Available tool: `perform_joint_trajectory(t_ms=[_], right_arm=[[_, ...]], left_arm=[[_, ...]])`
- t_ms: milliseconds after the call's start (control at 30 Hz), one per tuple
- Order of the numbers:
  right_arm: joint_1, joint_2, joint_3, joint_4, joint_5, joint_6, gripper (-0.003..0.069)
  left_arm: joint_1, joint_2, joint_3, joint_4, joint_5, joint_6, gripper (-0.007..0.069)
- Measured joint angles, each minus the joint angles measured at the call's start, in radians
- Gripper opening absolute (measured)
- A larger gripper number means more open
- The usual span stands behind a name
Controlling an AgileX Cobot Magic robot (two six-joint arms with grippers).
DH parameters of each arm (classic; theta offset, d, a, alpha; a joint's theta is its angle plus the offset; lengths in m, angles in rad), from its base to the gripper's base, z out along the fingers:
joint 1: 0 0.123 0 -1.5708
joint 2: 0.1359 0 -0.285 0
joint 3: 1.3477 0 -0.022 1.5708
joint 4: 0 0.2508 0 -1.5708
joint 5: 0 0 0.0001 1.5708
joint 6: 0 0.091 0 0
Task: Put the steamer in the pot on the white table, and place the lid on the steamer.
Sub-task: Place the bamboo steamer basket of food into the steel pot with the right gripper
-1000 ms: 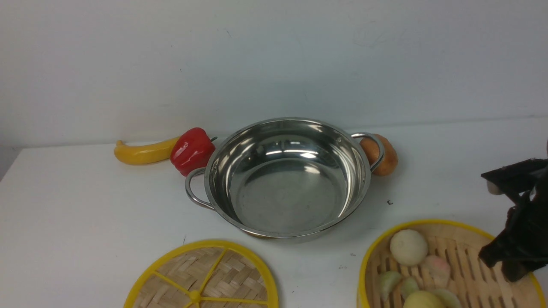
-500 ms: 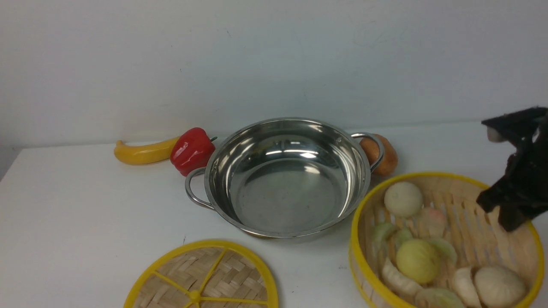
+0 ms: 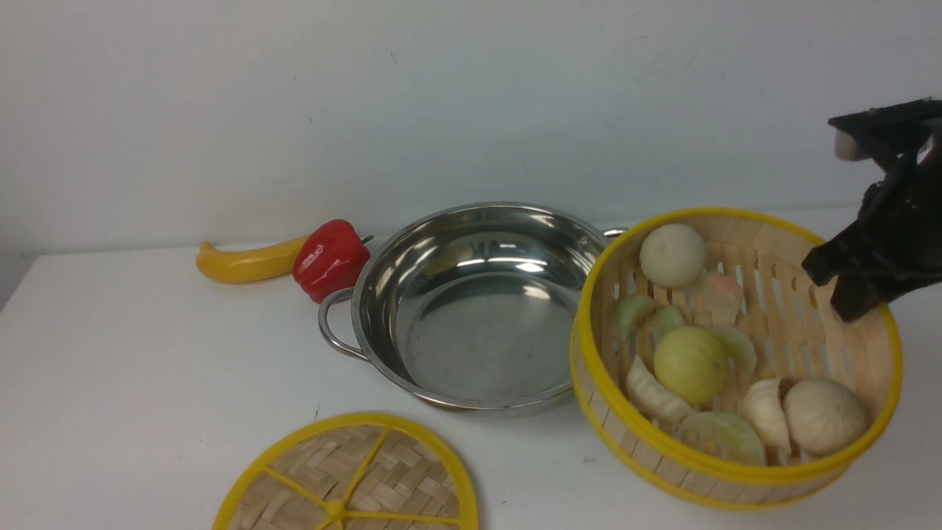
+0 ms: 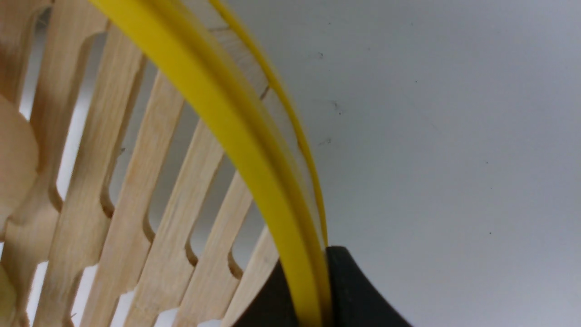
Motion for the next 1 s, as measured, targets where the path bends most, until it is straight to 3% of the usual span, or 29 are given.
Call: perform_joint_trajectory(t_ms=[400,667,1000], right_arm=[[0.015,-0.014,-0.062,0.081,0.006,-0.018,0.0052],[0.156,0.067,-0.237,0.083,0.013,-0.017,0.0052],[0.188,0.276,-0.459,0.095,0.014,-0.006,0.0052]], left_arm=[[0.0,0.0,0.0,0.0,0.0,0.0,0.0241],[0.0,0.0,0.0,0.0,0.0,0.0,0.0241],[0.0,0.0,0.0,0.0,0.0,0.0,0.0241]])
